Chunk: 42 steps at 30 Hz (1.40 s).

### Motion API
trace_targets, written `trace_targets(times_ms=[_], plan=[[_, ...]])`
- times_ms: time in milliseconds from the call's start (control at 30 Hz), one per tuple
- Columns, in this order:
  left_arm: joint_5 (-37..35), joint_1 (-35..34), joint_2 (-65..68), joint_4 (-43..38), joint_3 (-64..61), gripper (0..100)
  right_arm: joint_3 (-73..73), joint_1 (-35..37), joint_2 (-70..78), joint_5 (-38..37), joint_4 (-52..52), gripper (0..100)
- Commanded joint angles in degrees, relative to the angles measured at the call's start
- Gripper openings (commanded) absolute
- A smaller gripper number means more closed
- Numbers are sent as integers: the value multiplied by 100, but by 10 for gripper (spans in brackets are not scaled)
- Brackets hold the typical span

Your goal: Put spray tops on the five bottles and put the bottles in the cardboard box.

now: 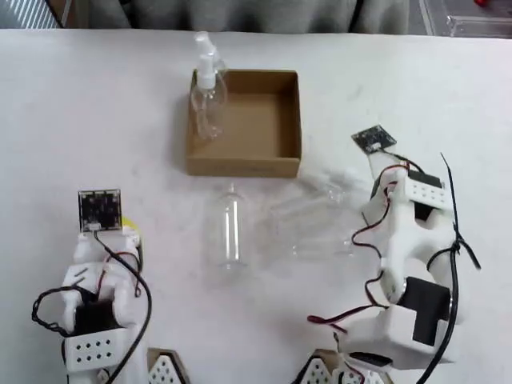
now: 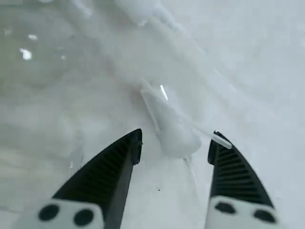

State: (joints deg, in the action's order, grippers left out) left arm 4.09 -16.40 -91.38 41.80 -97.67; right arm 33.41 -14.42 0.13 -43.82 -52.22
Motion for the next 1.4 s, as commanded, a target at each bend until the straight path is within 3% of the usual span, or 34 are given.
trace_targets(times_ms=[0, 200, 467, 800, 1233, 1367], plan=[[44, 66, -84, 44, 26, 59, -246, 180, -4, -246, 101, 199], [44, 66, -84, 44, 26, 59, -334, 145, 400, -396, 224, 187], [44, 66, -84, 44, 26, 59, -343, -66, 690, -607, 180, 11], [44, 66, -84, 44, 26, 59, -308, -1191, -136, -422, -629, 16], [44, 66, -84, 44, 26, 58, -316, -3011, 66, -149, 13, 19], [44, 66, -84, 44, 26, 58, -316, -3081, 75, -158, 92, 140]])
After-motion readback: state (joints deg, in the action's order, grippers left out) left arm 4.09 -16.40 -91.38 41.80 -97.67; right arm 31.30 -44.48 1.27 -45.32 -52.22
